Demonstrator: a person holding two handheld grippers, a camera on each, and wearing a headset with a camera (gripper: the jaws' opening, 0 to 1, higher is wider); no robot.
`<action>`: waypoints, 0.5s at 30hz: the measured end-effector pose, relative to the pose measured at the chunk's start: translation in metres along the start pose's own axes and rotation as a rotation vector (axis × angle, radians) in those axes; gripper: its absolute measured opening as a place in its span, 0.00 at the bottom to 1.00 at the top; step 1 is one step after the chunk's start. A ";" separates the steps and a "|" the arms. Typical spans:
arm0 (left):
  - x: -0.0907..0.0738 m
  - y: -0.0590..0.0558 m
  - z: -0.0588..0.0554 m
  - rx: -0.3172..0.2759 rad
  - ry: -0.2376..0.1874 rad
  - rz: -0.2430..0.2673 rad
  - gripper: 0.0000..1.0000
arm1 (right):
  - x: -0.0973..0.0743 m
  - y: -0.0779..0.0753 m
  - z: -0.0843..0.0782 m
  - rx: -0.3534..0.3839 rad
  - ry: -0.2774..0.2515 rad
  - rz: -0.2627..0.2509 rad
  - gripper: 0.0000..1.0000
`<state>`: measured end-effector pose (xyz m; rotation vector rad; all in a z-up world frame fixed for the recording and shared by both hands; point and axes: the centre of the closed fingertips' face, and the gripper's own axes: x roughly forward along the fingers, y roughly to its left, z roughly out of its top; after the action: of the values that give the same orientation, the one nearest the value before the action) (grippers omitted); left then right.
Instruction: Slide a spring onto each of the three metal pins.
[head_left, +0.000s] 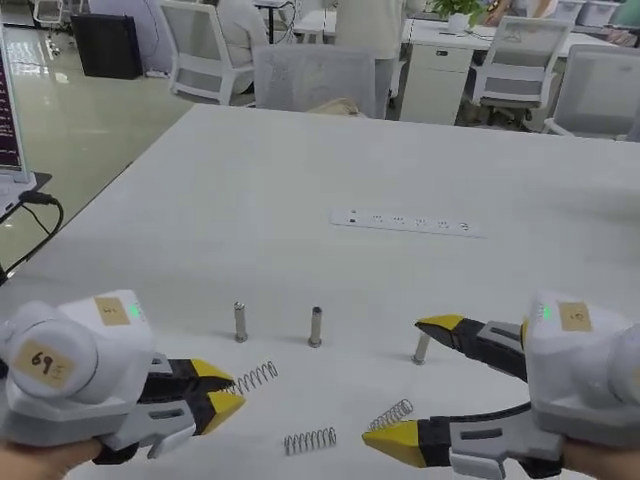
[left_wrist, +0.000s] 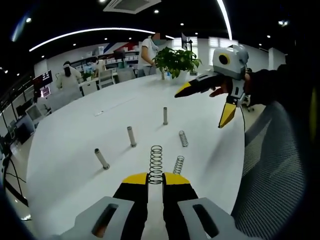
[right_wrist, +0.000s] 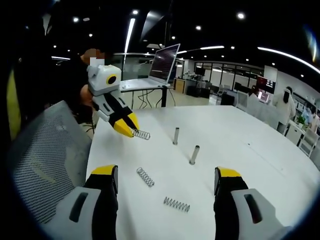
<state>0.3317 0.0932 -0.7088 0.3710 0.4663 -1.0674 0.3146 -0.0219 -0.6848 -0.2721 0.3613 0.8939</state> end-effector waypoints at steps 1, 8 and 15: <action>0.000 -0.001 0.001 0.001 -0.002 -0.002 0.02 | 0.001 0.000 0.001 -0.003 -0.002 0.003 0.76; -0.001 -0.006 0.003 0.018 -0.008 -0.021 0.02 | 0.009 0.007 0.009 -0.009 -0.014 0.038 0.71; -0.001 -0.013 0.007 0.035 -0.015 -0.043 0.02 | 0.014 0.015 0.013 -0.021 -0.021 0.070 0.62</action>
<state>0.3207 0.0847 -0.7029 0.3850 0.4444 -1.1205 0.3134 0.0022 -0.6798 -0.2706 0.3433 0.9696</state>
